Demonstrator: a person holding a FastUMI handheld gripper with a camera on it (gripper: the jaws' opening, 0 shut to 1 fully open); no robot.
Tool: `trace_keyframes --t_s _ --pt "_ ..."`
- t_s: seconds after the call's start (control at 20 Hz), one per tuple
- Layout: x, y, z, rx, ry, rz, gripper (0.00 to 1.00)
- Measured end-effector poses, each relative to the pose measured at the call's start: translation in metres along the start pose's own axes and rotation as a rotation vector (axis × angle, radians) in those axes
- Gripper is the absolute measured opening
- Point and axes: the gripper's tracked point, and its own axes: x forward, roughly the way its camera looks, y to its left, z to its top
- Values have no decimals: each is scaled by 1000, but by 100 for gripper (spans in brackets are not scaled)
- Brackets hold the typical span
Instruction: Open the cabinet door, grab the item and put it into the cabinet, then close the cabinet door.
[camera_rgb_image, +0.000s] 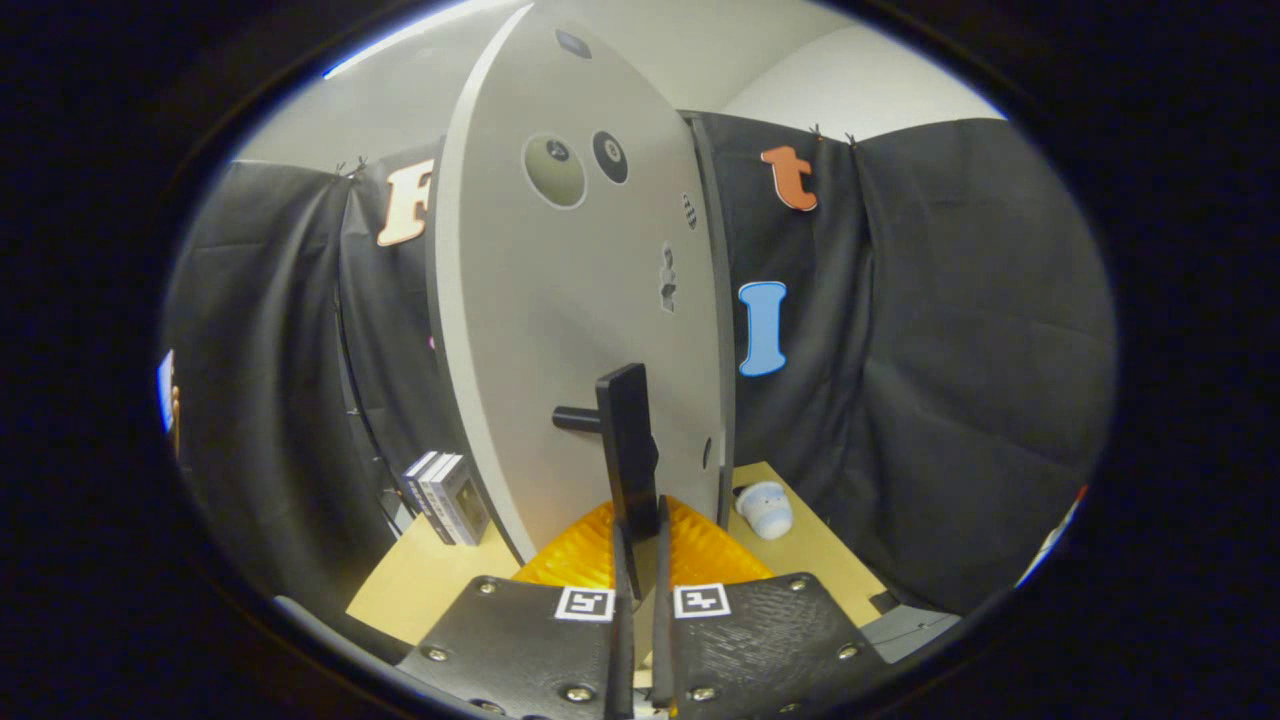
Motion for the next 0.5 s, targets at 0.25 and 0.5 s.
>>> trace_keyframes --t_s 0.25,0.5 --pt "-2 -29 -2 99 11 10 7" --pt "-10 -72 -1 93 -20 -98 7"
